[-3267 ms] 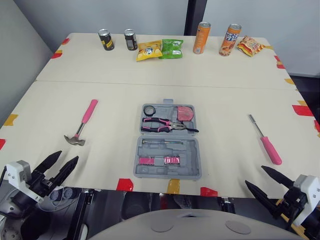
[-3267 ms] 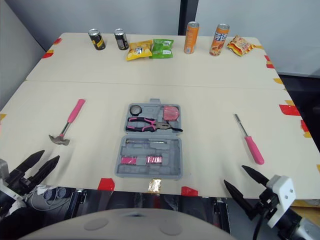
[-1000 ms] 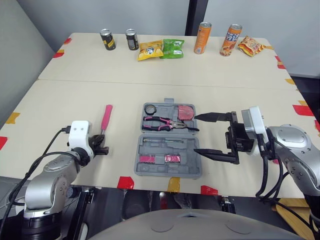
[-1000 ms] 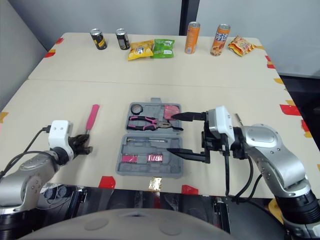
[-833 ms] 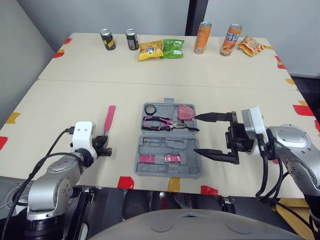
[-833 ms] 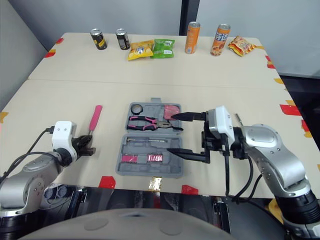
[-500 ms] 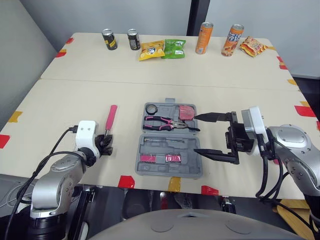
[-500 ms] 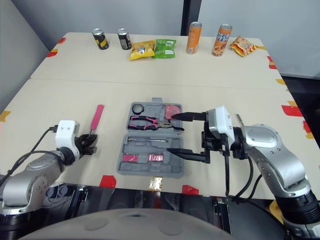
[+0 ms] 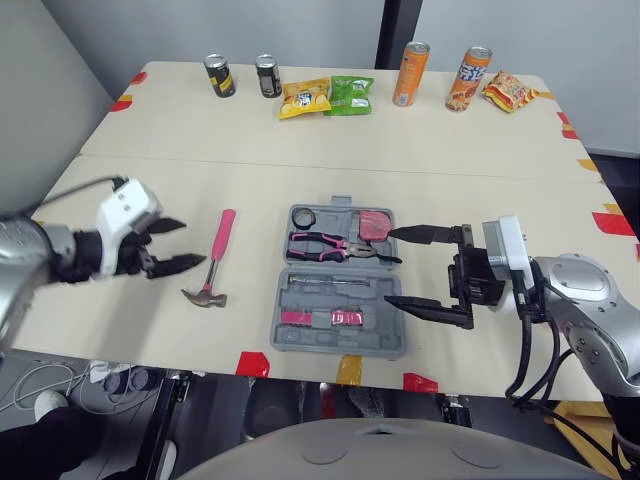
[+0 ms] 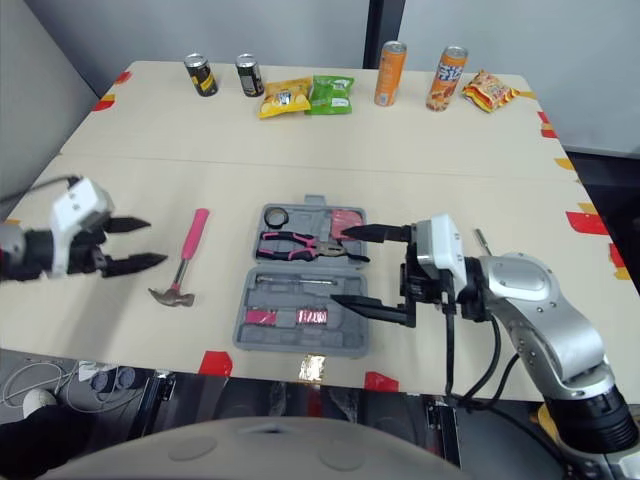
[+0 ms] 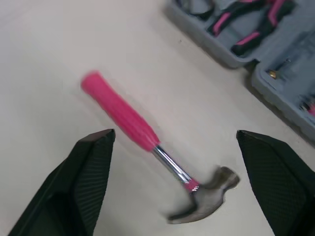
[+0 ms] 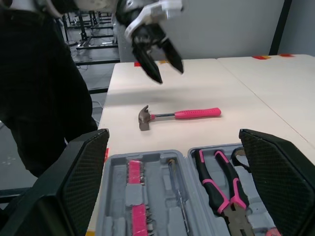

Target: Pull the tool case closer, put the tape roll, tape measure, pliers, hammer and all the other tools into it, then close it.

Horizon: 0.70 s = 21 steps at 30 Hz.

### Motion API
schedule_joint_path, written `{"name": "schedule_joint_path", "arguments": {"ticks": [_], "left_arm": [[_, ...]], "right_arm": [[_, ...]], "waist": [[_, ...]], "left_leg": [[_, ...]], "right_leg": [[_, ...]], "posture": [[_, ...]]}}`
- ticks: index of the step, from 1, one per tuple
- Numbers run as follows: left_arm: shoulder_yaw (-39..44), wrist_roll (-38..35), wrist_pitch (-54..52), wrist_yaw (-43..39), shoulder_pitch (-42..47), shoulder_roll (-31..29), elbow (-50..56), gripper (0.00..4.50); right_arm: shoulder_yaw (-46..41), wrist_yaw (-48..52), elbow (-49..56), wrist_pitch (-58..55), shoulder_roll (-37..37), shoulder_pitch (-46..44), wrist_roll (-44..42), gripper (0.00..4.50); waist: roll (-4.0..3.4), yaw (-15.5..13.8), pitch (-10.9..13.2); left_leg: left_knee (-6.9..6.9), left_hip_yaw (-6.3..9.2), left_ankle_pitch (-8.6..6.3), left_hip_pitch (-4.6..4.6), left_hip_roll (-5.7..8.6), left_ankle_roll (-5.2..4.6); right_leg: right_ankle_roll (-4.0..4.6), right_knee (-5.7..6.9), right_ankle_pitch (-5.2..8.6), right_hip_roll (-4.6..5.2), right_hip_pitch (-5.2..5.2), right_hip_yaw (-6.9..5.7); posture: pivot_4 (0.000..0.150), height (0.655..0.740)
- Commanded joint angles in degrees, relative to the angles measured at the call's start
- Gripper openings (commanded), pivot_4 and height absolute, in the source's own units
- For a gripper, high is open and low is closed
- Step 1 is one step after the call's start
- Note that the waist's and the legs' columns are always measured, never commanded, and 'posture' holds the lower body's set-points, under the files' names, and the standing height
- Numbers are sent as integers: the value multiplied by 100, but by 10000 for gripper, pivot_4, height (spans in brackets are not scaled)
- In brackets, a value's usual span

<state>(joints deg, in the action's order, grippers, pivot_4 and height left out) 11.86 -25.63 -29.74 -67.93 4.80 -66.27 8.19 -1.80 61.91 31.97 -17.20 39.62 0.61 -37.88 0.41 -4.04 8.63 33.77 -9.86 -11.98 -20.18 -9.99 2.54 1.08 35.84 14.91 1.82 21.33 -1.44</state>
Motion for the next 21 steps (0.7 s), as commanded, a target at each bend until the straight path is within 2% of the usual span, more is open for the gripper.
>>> {"name": "schedule_joint_path", "arguments": {"ticks": [1, 5, 7, 11, 16, 21], "left_arm": [[-948, 884, 1949, -1470, 966, -324, -1101, 41471], [-2018, 1678, 3745, -2406, 2315, -304, -2280, 41471], [-2826, 2080, 5053, -2457, 2998, -267, -2915, 41471], [-3908, 2704, 7067, -2457, 3988, 186, -3970, 41471], [-4674, 3154, 8615, -2457, 4580, 721, -4863, 41471], [-4930, 3749, 9505, -2243, 4952, 1305, -5625, 41471]], "right_arm": [[-54, -49, 127, 132, -25, -5, 25, 45000], [-44, -95, 103, 174, -55, -47, 79, 45000], [-29, -109, 77, 207, -68, -67, 119, 45000], [20, -106, -1, 244, -82, -168, 152, 45000], [60, -49, -83, 241, -71, -314, 150, 45000], [60, 62, -162, 206, -14, -449, 109, 45000]], "waist": [[0, 15, 1], [0, 24, 1], [1, 30, 0], [-1, 14, -1], [1, 0, -2], [3, -73, -2]], "left_leg": [[-3, -6, 0, -1, 2, 0], [-10, -8, 0, -2, 2, 1], [-11, -11, 0, -1, 2, 4], [-9, -11, -1, 1, 1, 9], [9, -12, -1, -4, -2, 15], [19, -13, -1, -5, -4, 18]], "right_leg": [[-1, -1, -1, 2, 2, 4], [0, 1, 0, 2, 7, 5], [1, 15, 0, 2, 9, 5], [0, 37, -1, 1, 16, 8], [-29, 59, -18, 2, 24, 8], [-28, 93, -17, 1, 37, 9]], "posture": [[1500, 7400], [1500, 7400], [1500, 7400], [1500, 7400], [1500, 7400], [1500, 7400]]}}
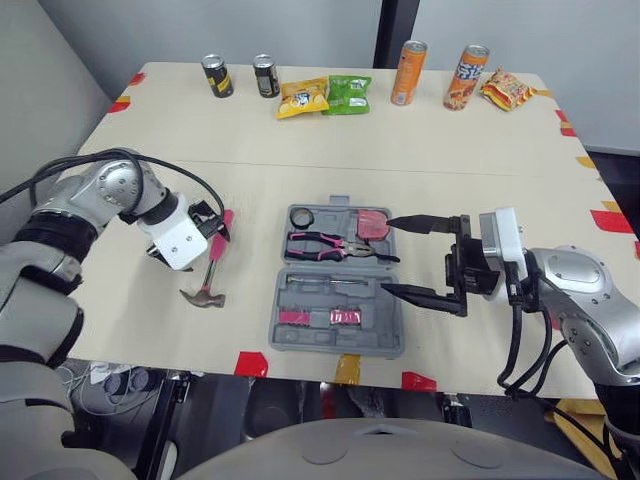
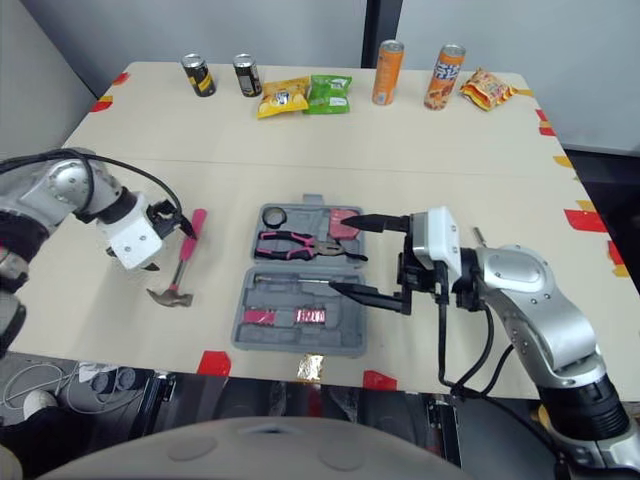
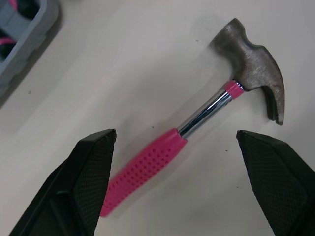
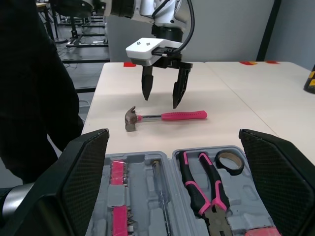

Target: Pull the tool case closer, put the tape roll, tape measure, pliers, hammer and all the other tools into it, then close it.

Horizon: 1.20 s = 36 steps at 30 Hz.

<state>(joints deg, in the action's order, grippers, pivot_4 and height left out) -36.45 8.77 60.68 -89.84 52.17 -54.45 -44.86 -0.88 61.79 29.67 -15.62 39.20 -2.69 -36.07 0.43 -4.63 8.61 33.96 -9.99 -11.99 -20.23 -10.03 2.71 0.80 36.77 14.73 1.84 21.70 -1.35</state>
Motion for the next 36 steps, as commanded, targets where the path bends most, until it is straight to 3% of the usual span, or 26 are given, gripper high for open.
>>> {"name": "schedule_joint_path", "arguments": {"ticks": [1, 10, 18, 19, 24, 29, 30, 33, 36], "left_arm": [[-131, 421, 581, 18, 267, 190, -438, 41471], [-328, 1196, 1288, 576, 425, 523, -1094, 41471], [-462, 2894, 1283, 2331, 454, 703, -1382, 41471], [-479, 2997, 1285, 2508, 430, 735, -1414, 36226], [-584, 3451, 1359, 3119, 331, 784, -1514, 19360], [-527, 3257, 1413, 3138, 141, 794, -1631, 2388], [-472, 3085, 1342, 2997, 76, 781, -1683, 208], [-164, 2274, 866, 2284, -191, 666, -1763, 208], [706, 561, -1099, 888, -920, 290, -986, 208]], "right_arm": [[-41, 97, 52, 43, 38, -135, -77, 45000], [-120, 203, 16, -33, 115, -201, -136, 45000], [-72, 184, 21, -22, 77, -204, -87, 45000], [-73, 177, 28, -20, 76, -197, -83, 45000], [-79, 146, 56, -22, 79, -164, -73, 45000], [-58, 121, 35, 2, 65, -162, -36, 45000], [-54, 121, 26, 10, 60, -162, -27, 45000], [-36, 108, 49, 23, 40, -144, 2, 45000], [-34, 105, 49, 55, 19, -131, 25, 45000]], "waist": [[0, -20, 0], [1, -89, 0], [2, -85, -1], [-3, -86, -4], [-62, -148, -44], [-94, -153, -70], [-102, -152, -78], [-124, -144, -93], [-128, -101, -96]], "left_leg": [[3, 0, 0, 1, 0, 1], [12, 0, 0, 2, -4, 7], [19, 0, 0, 0, -5, 8], [20, 1, 0, 0, -5, 8], [19, 0, -2, 10, -3, 10], [19, -1, -2, 11, 0, 10], [19, -1, -2, 11, 1, 11], [20, -3, -3, 11, 3, 11], [15, -10, -7, 11, 3, 19]], "right_leg": [[0, 9, 0, 0, 2, 1], [-1, 35, 0, -2, 12, 1], [-4, 36, -2, -2, 12, 2], [-4, 36, -2, -1, 12, 3], [-2, 46, -1, 2, 6, 4], [-3, 45, -1, 5, 2, 4], [-3, 44, -1, 6, 2, 4], [-4, 42, -1, 7, 3, 7], [-2, 42, 1, 7, 10, 13]], "posture": [[1500, 7400], [1500, 7400], [1500, 7400], [1500, 7400], [1500, 7400], [1500, 7400], [1500, 7400], [1500, 7400], [1500, 7400]]}}
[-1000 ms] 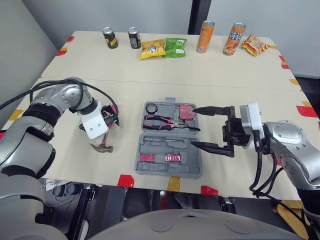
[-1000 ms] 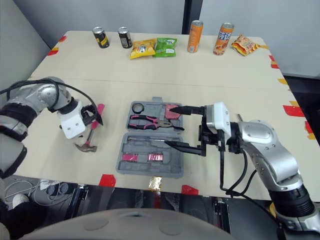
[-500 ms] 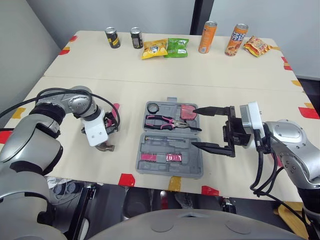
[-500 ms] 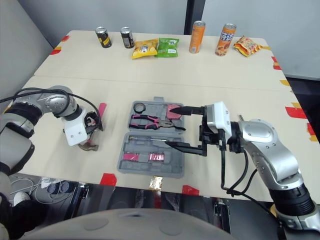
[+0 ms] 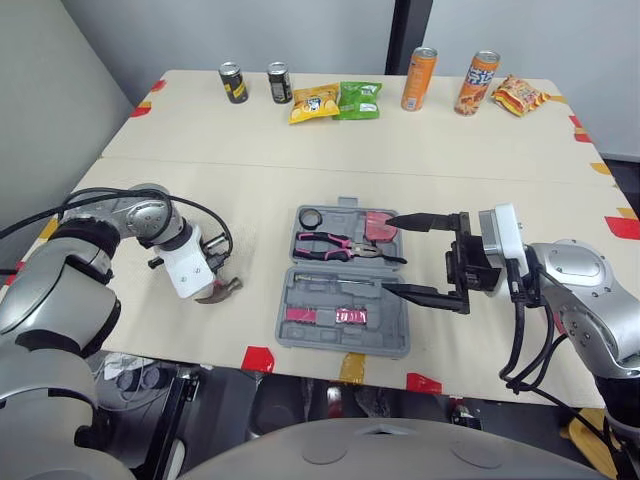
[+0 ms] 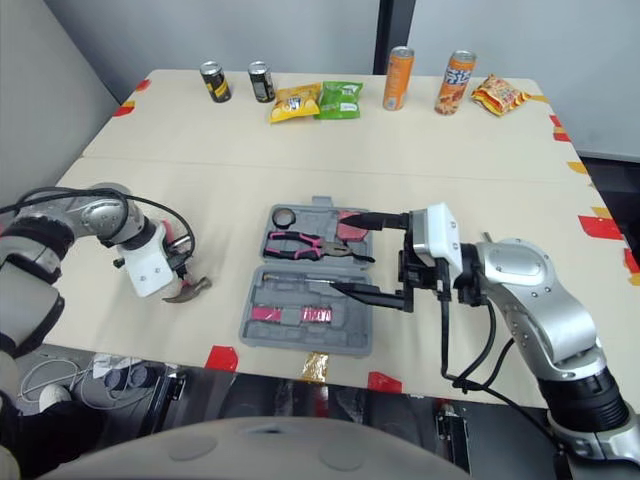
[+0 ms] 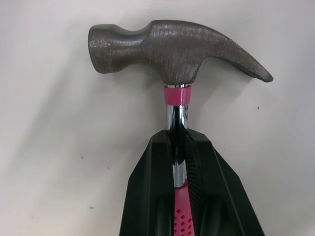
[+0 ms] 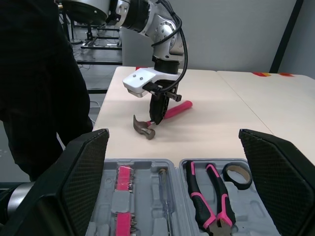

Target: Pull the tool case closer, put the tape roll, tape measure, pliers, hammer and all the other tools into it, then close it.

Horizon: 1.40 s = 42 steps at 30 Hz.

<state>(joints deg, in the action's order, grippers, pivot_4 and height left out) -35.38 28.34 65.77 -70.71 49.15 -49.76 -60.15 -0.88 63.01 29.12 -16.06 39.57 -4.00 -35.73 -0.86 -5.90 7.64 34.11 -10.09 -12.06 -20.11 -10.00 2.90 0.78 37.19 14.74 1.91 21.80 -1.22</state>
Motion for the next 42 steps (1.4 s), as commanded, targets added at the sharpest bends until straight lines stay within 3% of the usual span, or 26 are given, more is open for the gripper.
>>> {"name": "schedule_joint_path", "arguments": {"ticks": [1, 5, 10, 15, 20, 24, 30, 32, 38, 42], "left_arm": [[827, -1754, -2224, -1265, -861, -296, 962, 208], [1822, -2776, -5485, -1273, -2056, -752, 3054, 208], [2926, -3483, -8736, -318, -3317, -823, 5091, 208], [4056, -3989, -11210, 1231, -4022, -102, 6550, 208], [4403, -4068, -13631, 2597, -3940, 737, 7555, 208], [4570, -4119, -14091, 3261, -3688, 1407, 7529, 208], [4532, -4067, -14028, 3941, -3614, 1870, 7293, 208], [4565, -4092, -13792, 4002, -3777, 1886, 7382, 9229], [4819, -4179, -12534, 4152, -4621, 2081, 8103, 29624], [4857, -4078, -11748, 4528, -5049, 2428, 8348, 29624]], "right_arm": [[-35, -19, 107, 106, -24, 7, -2, 45000], [-4, -35, 103, 135, -58, 22, 33, 45000], [48, -45, 100, 152, -82, -3, 31, 45000], [50, -26, 94, 151, -63, -22, 3, 45000], [9, -6, 152, 127, -18, 43, -38, 45000], [-53, 6, 243, 74, 27, 66, -173, 45000], [-230, 22, 397, 84, 137, 224, -269, 45000], [-310, -13, 469, 61, 183, 346, -294, 45000], [-599, -163, 674, 3, 248, 710, -481, 45000], [-744, -205, 720, -72, 297, 762, -628, 45000]], "waist": [[6, 42, 4], [52, 93, 34], [76, 151, 52], [77, 179, 53], [77, 190, 53], [78, 209, 54], [75, 191, 51], [75, 195, 51], [76, 234, 50], [77, 270, 52]], "left_leg": [[-3, -4, -4, -2, -1, 7], [-3, -4, -8, -11, -6, 16], [-4, -5, -5, -24, -6, 10], [-5, 0, 6, -51, -6, -11], [8, 17, 9, -82, -6, -21], [8, 24, 9, -88, -6, -23], [10, 35, 13, -91, -6, -32], [10, 36, 13, -91, -5, -34], [7, 43, 13, -92, -6, -36], [6, 48, 12, -100, -7, -37]], "right_leg": [[5, 2, 3, -2, 7, 3], [58, 5, 34, -5, 19, 2], [61, -12, 35, -7, 21, 2], [62, -30, 36, -7, 27, -5], [62, -38, 34, -6, 31, -21], [62, -40, 34, -6, 31, -28], [59, -40, 32, -6, 29, -36], [58, -41, 31, -6, 28, -37], [56, -50, 30, -7, 26, -42], [52, -64, 28, -7, 26, -46]], "posture": [[1500, 7400], [1500, 7400], [1500, 7400], [1500, 7400], [1500, 7400], [1500, 7400], [1500, 7400], [1500, 7400], [1500, 7400], [1500, 7400]]}}
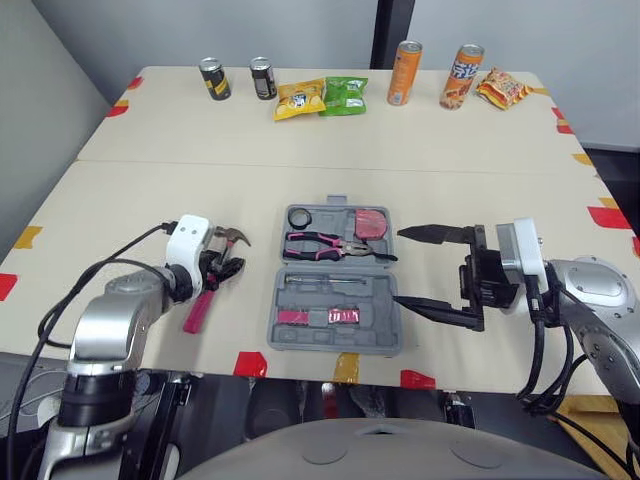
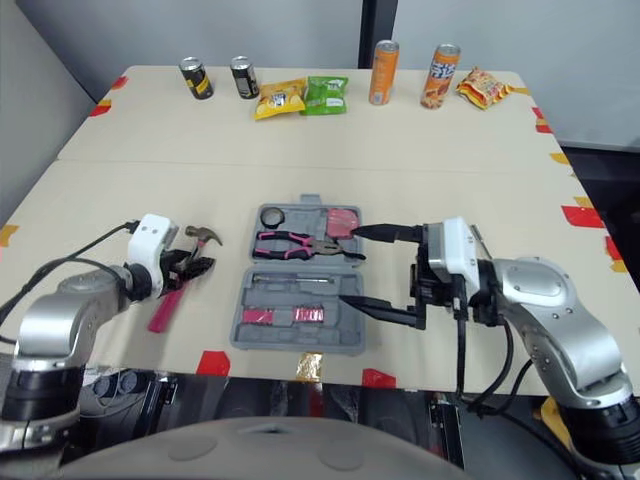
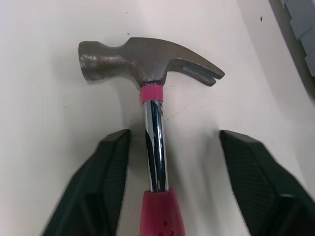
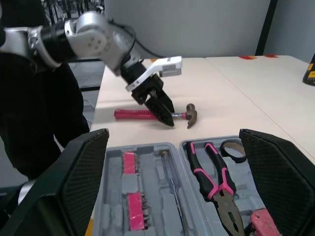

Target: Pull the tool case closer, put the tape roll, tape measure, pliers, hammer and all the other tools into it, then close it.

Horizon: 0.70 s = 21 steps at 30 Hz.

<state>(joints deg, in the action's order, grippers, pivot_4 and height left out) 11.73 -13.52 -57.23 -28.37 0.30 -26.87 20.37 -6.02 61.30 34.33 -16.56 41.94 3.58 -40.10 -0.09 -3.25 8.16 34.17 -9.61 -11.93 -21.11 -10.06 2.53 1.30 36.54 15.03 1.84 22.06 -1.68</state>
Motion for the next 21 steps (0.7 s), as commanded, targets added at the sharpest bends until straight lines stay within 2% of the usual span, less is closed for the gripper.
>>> {"name": "schedule_joint_path", "arguments": {"ticks": [1, 6, 21], "left_arm": [[108, 156, 702, 391, -244, 206, 295, 29624], [-69, 177, 1046, 771, -289, 565, 203, 29624], [-211, 239, 1159, 1321, 168, 886, -419, 29624]], "right_arm": [[-249, -28, 198, -38, 82, 4, -199, 45000], [-325, 38, 126, -131, 206, -107, -280, 45000], [-338, 147, 44, -273, 332, -334, -304, 45000]], "waist": [[0, 8, 0], [1, 1, 1], [5, 12, 3]], "left_leg": [[0, 1, 0, -1, 0, 0], [-6, 3, 0, -5, 1, -3], [-7, 4, 0, -4, 2, -5]], "right_leg": [[-3, -7, -1, 0, -3, -1], [-19, -48, -11, 0, -14, -5], [-22, -48, -14, 1, -16, -5]], "posture": [[1500, 7400], [1500, 7400], [1500, 7400]]}}
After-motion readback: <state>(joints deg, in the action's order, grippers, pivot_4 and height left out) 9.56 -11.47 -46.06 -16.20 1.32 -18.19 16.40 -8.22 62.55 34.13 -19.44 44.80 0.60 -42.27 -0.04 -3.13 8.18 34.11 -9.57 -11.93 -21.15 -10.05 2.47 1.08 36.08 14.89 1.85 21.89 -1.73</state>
